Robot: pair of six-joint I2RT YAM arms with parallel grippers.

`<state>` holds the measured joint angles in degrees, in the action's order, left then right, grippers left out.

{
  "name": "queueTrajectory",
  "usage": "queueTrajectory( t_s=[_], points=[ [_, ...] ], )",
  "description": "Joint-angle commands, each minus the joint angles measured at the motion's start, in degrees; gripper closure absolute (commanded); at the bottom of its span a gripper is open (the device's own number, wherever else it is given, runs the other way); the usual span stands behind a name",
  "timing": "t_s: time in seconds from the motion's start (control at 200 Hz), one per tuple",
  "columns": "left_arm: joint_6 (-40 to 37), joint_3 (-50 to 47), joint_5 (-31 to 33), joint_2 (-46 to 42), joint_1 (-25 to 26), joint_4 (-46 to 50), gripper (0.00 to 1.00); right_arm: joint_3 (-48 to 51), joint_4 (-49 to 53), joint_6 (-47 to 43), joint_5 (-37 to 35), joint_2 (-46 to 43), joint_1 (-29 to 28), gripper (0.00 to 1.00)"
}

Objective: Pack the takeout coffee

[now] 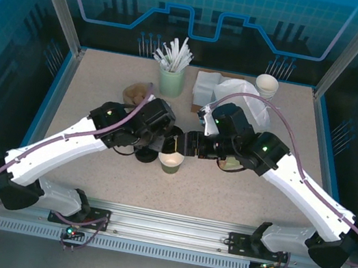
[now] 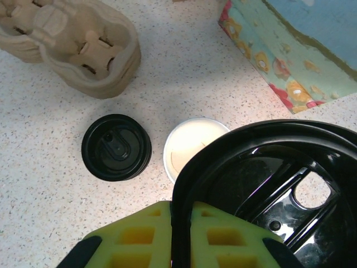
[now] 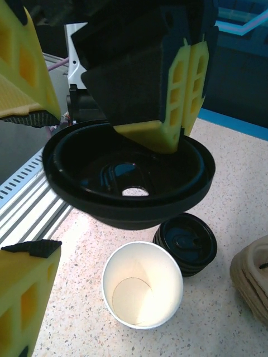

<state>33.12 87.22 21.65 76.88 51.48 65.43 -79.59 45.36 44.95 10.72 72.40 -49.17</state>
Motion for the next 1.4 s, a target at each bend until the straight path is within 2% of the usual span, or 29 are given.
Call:
queueTrajectory(
  t_s=[0.0,0.185,0.415,0.535,0.705,0.76,0.92,1.02,1.08,1.206,1.291,1.391],
  points=[
    [0.87,1.90,1.23,1.28,1.28,-0.35,0.87,0.24,1.38,-1.09,-0.70,0.40,0.66,0.42],
    [1.07,1.72,0.88,2.46,2.13,-1.44,0.87,2.36,0.80,-0.71,0.95,0.47,3.71,0.49],
    [0.89,1.99,0.77,3.02,2.57,-1.58,0.87,3.59,0.17,-0.59,1.56,1.65,3.84,0.55],
    [0.81,1.68,0.72,3.01,2.72,-1.77,0.87,4.42,-1.13,-0.74,2.46,1.85,3.89,0.70],
    [1.41,1.99,-0.10,3.35,3.41,-1.88,0.87,4.97,-2.51,-1.10,4.79,2.62,3.90,0.83],
    [1.32,2.38,0.09,3.53,3.83,-1.75,0.87,5.15,-2.60,-1.01,4.64,2.60,3.90,0.83],
    [1.33,2.21,0.06,3.32,4.06,-1.77,0.87,5.18,-2.05,-0.86,3.98,2.65,4.03,0.71],
    [1.43,1.89,-0.10,3.23,4.09,-2.04,0.87,5.23,-2.02,-0.66,3.93,2.43,4.02,0.71],
    [1.42,1.92,-0.06,3.19,4.11,-2.04,0.88,5.49,-2.21,-0.61,3.80,2.18,4.08,0.74],
    [1.25,1.74,-0.07,2.93,4.15,-2.53,0.87,5.74,-2.22,-0.43,3.55,1.70,4.08,0.92],
    [0.85,1.30,-0.44,2.38,4.15,-3.27,0.85,5.76,-1.83,-0.39,3.34,1.53,4.32,0.96],
    [-0.26,1.20,-3.35,1.01,4.12,-5.33,0.78,5.84,-0.61,-0.08,2.82,1.47,4.68,1.00]
  ],
)
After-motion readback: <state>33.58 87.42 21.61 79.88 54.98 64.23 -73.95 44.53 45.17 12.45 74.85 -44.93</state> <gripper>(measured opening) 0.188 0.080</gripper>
